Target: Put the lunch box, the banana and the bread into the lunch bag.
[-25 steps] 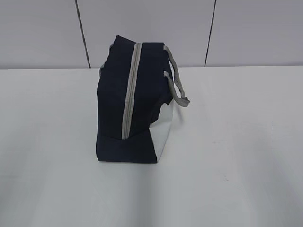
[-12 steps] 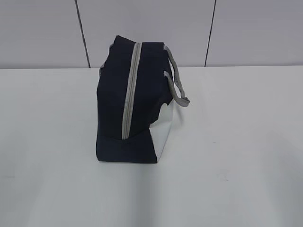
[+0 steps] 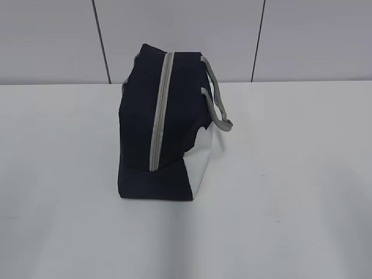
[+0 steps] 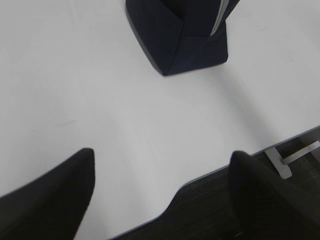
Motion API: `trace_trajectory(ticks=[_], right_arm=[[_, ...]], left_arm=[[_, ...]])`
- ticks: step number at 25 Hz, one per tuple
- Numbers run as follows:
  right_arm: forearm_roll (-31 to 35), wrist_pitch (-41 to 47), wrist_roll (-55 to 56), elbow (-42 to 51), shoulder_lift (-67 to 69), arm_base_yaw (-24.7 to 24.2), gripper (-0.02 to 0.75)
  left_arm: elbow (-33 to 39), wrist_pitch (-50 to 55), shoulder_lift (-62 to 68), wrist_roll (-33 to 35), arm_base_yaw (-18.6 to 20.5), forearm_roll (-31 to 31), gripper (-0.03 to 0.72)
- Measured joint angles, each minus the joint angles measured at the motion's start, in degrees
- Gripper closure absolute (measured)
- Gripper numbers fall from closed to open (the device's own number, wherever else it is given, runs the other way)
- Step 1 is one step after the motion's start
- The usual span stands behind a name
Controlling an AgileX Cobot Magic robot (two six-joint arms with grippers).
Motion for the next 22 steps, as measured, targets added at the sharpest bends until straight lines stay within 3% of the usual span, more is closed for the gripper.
trace_trajectory(ticks=[10, 12, 19, 22], right_arm=[[0.0, 0.0, 0.0, 0.0, -0.8, -1.7, 0.225], [0.0, 0.0, 0.0, 0.0, -1.3, -5.9, 0.225], [-0.2, 0.0, 0.0, 0.0, -7.5, -27.6, 0.225], [-0.7, 0.0, 0.0, 0.0, -12.2, -33.1, 0.225]], left_arm=[[0.0, 0.0, -0.4, 0.0, 0.6, 0.0, 0.146], [0.0, 0.0, -1.5, 0.0, 1.8, 0.1, 0.153], [0.0, 0.0, -6.4, 0.0, 7.2, 0.1, 0.174], [0.0, 0.0, -7.0, 0.0, 8.1, 0.1, 0.181]])
